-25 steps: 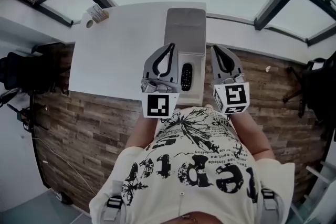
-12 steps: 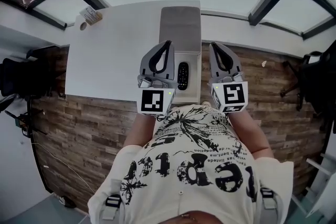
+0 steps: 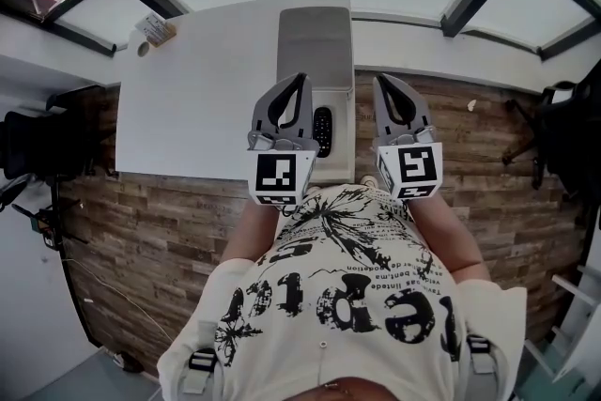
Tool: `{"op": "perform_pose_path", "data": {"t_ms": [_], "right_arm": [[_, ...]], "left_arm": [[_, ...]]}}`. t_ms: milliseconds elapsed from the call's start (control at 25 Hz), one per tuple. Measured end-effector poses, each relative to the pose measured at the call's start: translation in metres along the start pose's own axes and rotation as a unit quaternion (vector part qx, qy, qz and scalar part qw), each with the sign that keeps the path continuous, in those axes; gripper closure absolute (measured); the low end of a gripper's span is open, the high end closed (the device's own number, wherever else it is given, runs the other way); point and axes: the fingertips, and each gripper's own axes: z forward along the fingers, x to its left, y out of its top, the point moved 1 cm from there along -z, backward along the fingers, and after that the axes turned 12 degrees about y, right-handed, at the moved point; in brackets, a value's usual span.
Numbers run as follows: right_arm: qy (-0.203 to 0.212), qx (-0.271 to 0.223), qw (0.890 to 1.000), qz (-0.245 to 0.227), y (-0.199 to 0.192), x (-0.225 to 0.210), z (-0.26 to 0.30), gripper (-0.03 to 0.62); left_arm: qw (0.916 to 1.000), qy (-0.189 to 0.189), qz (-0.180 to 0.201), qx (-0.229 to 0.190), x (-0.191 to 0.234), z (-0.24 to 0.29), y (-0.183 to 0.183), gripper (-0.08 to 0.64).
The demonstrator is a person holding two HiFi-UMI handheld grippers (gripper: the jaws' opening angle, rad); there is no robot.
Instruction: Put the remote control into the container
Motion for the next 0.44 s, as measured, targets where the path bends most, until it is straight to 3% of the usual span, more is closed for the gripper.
{"op": "perform_pose_path", "data": {"t_ms": [240,440], "right_arm": [[0.003,0.007,1.0,0.005,-0.006,-0.001,-0.003,0.589],[0.004,0.009,1.0,0.006,-0.008,-0.005,-0.004,0.589]], "left_arm": [[0.9992,0.006,-0.016,0.036,0.002,0.001,-0.016,0.551],[0.9988,0.004,-0.026,0.041,0.003,-0.001,-0.021,0.552]]}}
